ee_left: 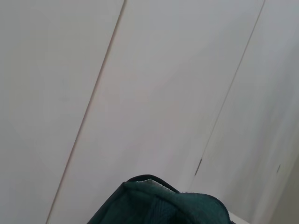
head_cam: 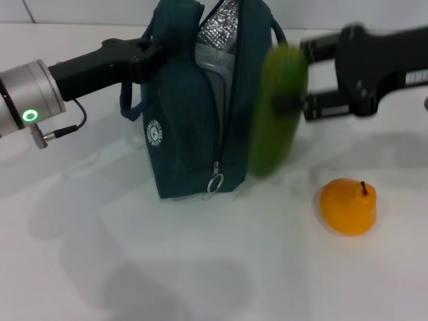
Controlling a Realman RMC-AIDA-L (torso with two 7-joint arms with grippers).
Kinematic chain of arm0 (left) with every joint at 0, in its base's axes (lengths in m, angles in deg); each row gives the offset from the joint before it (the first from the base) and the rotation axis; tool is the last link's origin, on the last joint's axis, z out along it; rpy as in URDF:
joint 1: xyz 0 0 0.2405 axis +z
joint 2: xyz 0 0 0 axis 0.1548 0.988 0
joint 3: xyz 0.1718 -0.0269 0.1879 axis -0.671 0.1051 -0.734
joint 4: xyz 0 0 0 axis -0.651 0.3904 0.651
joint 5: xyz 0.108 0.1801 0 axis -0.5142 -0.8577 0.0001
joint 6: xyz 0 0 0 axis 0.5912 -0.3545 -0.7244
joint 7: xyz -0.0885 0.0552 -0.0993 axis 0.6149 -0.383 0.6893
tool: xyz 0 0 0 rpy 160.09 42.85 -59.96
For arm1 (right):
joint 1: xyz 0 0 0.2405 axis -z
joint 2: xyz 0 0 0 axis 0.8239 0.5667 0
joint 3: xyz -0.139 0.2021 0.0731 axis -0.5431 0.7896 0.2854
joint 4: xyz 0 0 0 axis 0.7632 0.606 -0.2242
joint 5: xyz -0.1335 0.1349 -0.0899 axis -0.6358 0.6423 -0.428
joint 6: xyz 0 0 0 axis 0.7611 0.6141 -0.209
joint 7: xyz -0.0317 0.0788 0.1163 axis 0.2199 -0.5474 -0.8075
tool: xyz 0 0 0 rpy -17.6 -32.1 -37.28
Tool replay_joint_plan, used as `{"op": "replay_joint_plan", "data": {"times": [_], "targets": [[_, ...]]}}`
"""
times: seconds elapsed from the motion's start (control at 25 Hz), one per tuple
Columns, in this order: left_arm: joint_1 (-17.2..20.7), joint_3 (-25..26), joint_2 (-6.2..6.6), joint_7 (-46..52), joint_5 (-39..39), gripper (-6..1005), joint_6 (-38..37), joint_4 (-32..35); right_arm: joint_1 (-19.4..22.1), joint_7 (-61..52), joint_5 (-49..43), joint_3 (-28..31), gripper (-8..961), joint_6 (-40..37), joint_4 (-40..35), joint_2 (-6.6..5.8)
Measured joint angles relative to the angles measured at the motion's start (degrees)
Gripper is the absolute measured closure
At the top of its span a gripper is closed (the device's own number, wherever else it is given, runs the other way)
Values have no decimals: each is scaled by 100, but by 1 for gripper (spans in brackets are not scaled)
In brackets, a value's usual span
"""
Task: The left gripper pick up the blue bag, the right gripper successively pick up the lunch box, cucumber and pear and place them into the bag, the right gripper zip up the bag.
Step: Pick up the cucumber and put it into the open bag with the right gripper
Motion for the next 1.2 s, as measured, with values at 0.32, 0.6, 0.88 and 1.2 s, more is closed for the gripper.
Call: {"op": "replay_joint_plan", "data": {"times": [0.32,0.6,0.88,1.2], "targets": [[49,-27,2,-19,-23,949,-65,29,158,628,1110,54,370,965,501,-8],[69,-21,-2,-125,-4,948,-231,33,-178,948,1667,214,371,1341,1383,-10],[108,2,-13,-171,37,947,-351,32,-504,958,1646,253,367,1431,1980,-27],[101,13,-7,-196,100,947,-355,31,-715,1239,1312,-55,359,1791,2673,-13]]}}
